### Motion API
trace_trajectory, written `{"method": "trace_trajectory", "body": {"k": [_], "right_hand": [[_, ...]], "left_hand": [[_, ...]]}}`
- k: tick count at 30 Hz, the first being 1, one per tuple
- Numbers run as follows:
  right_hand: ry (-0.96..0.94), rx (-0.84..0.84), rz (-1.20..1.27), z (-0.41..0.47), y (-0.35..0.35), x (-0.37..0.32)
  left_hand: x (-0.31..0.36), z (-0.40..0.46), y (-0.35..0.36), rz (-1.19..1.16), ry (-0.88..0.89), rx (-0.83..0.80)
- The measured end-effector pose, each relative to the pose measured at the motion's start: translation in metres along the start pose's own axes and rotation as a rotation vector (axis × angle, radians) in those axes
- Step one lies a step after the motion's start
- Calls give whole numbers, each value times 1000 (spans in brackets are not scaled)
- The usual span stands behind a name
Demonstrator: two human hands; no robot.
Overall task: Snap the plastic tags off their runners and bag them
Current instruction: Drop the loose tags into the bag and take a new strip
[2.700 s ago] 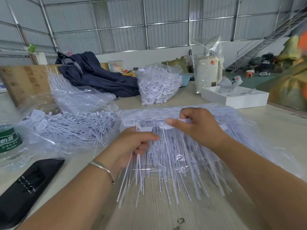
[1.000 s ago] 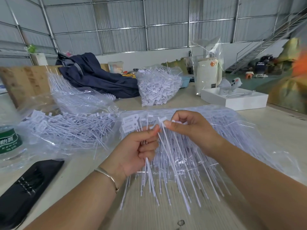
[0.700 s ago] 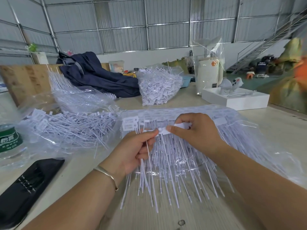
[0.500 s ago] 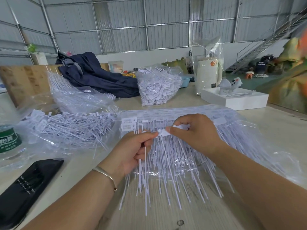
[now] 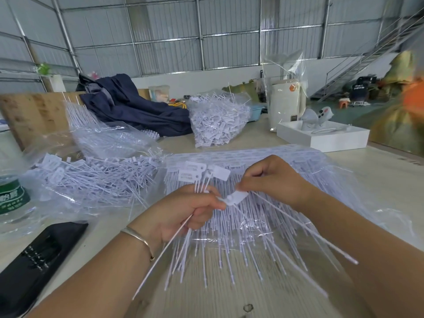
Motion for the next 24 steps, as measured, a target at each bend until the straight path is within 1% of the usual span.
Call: {"method": "trace_trajectory", "body": {"k": [3,5,8,11,12,14,15,16,17,20,22,24], "right_hand": [[27,-94,-85,0,4,0],[54,-91,-204,0,8,0],[70,-29,-363,2,10,-2],[65,21,-517,3,13,-4],[63,24,-586,3,13,-5],[76,43,-738,3,9,-5],[88,75,-778,3,4,-4],[102,112,-773,4,-2,-3],[105,147,-725,4,-8,-1],[42,189,-486,6,-12,5],[2,147,-347,7,-7,9],[-25,113,-283,6,-1,10]], "left_hand": [[1,-3,2,203,-38,-23],[2,-3,5,337,-38,15],[3,2,8,476,-7,150],[3,7,13,639,67,299],[2,7,12,743,89,357],[-1,6,5,1068,78,502],[-2,3,0,1165,78,569],[-2,2,-5,1155,96,613],[0,1,-8,1057,120,616],[5,5,-11,562,223,511],[4,7,-7,382,190,416],[-1,7,-5,312,138,370]]}}
Point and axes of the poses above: each hand's wrist, its own z-axis towards the middle knuckle, its own y-axis out of the palm, x = y × z, the point moved 1 cm from there along z, towards the middle knuckle, and after that the axes turned 3 degrees about -x, right-handed, at the moved point
